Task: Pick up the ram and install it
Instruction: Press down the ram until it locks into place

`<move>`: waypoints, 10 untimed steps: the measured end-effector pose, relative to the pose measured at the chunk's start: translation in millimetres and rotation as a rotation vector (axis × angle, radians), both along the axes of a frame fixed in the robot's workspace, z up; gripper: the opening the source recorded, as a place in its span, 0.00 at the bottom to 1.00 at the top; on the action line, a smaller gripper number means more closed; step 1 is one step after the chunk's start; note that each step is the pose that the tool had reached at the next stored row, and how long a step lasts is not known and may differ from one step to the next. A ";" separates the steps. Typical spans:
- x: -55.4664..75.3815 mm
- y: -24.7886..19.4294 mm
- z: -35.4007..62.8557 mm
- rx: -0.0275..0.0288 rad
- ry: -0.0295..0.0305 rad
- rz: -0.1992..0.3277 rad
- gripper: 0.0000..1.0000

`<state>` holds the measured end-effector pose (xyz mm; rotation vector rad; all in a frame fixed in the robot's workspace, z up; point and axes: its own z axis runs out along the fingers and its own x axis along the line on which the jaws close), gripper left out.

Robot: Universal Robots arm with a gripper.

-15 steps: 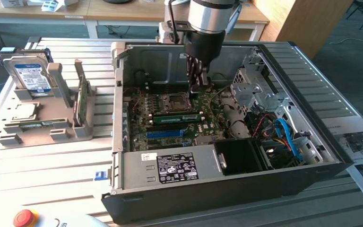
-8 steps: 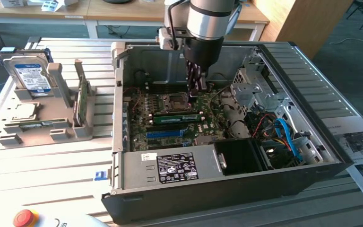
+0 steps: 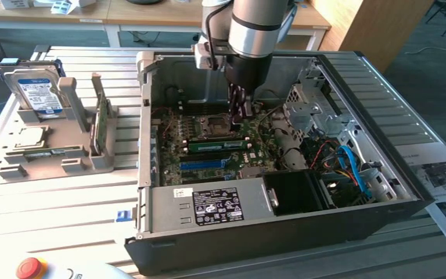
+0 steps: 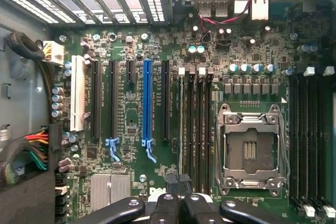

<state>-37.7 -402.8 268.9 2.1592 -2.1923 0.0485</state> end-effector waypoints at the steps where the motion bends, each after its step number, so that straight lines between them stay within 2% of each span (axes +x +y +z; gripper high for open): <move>1: 0.0 0.0 -1.7 -0.0001 0.0000 0.000 0.10; 10: 0.0 0.0 -16.7 -0.0001 0.0000 0.000 0.10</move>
